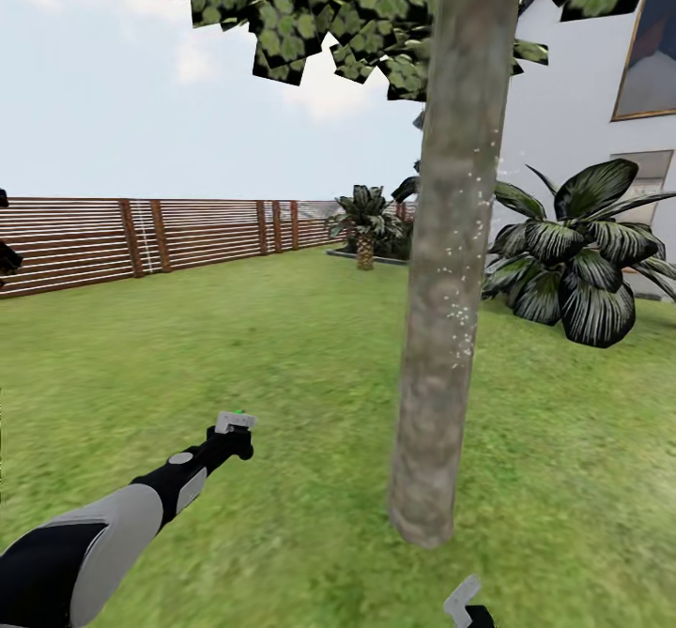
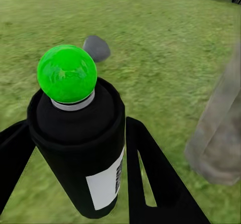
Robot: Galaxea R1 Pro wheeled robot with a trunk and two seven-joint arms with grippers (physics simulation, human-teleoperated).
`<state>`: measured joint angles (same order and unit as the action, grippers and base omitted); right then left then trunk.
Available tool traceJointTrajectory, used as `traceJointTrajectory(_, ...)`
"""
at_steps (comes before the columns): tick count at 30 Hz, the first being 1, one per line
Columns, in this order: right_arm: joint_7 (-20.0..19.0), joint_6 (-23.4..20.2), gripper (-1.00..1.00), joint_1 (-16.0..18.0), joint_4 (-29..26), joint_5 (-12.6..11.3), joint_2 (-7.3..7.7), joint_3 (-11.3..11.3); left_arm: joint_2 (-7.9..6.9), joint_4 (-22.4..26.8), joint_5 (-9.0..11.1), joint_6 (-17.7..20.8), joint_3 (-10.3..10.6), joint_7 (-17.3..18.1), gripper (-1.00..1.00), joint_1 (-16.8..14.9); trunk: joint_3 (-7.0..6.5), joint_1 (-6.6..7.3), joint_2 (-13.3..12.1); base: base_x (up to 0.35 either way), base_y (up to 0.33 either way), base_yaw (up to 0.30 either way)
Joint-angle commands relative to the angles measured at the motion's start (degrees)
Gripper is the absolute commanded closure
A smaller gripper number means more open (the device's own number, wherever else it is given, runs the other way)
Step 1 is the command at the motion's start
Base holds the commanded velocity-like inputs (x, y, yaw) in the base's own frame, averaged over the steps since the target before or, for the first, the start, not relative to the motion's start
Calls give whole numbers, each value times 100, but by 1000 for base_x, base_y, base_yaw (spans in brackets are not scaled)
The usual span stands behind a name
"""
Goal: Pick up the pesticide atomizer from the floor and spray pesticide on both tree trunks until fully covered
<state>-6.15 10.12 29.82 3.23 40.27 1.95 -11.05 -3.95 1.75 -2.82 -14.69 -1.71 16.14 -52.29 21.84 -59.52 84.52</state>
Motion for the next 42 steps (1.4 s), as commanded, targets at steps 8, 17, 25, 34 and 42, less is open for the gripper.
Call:
traceJointTrajectory(8, -1, 7, -100, -91, -7, -1, 6, -2, 15, 1, 1, 2, -5, -5, 100, 0, 0, 0, 0, 135, 350, 0)
traceJointTrajectory(17, -1, 7, -100, -99, -7, -1, 8, -3, 16, 1, 1, 2, -5, -5, 100, 0, 0, 0, 0, 149, 350, 0)
traceJointTrajectory(25, -1, 16, -100, -140, -7, -1, 4, 3, 17, 1, 1, 2, -5, -5, 100, 0, 0, 0, 0, 141, 350, 0)
traceJointTrajectory(34, -1, 16, -100, -158, -5, -1, -1, 4, 17, 1, 1, 6, -3, 1, 100, 0, 0, 0, 0, 61, 350, 0)
traceJointTrajectory(42, -1, 16, -100, -160, -6, -1, -1, 6, 17, 1, 1, 10, 2, 3, 100, 0, -6, 0, 0, 3, 350, -25)
